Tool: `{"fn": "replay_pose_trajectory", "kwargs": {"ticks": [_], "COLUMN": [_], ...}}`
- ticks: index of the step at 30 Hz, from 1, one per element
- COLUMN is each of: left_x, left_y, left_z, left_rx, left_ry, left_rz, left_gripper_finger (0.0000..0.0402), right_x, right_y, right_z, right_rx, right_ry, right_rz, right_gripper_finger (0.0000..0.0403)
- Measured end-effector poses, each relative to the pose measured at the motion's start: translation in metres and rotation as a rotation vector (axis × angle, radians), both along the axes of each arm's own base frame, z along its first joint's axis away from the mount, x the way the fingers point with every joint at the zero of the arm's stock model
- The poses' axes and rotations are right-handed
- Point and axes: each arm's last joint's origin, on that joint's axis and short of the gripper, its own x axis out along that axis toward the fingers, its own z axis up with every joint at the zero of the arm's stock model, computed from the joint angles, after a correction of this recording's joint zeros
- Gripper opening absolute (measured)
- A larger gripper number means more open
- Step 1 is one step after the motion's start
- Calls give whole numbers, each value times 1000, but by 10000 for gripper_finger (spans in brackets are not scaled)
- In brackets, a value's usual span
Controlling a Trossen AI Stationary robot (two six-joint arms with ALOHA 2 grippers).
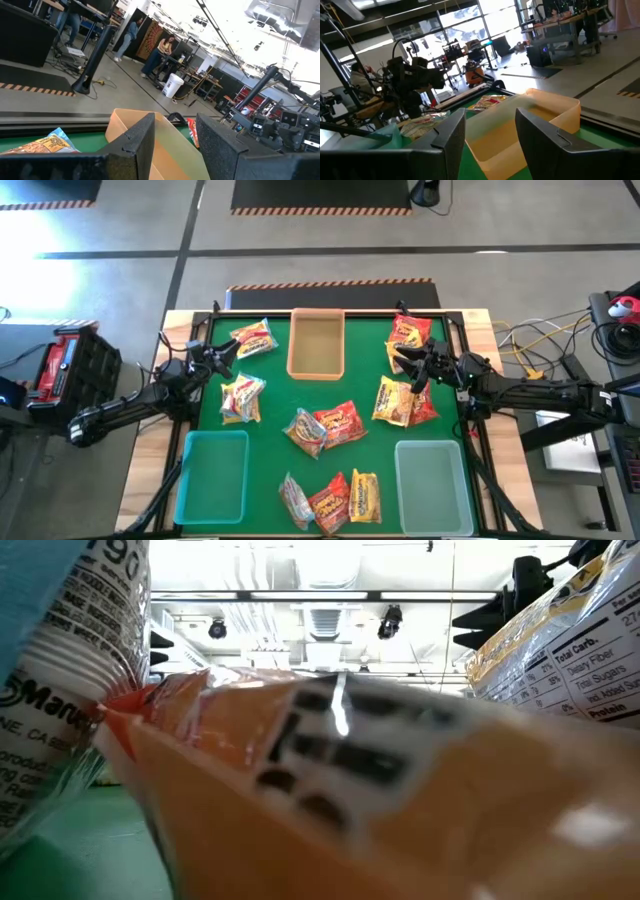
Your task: Sort Maruchan noodles
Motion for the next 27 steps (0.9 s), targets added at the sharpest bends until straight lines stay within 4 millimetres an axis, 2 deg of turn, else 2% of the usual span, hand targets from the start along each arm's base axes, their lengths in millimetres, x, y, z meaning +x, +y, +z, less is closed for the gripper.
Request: {"fn": "replay_pose_trajectory", "kwargs": {"ticks": [14,22,27], "left_x": [0,0,0], "left_y": [0,0,0], "left_z": [0,0,0], "left_rx": [0,0,0], "left_ry": [0,0,0], "left_rz": [0,0,0], "left_gripper_finger": [127,127,127], "right_x": [0,0,0], "right_y": [0,0,0], "right_z": [1,1,1], "right_rx": [-2,144,142], "right_ry": [-9,-72,-70], "right_rz": [0,13,12], "right_gripper_finger": [164,164,164]}}
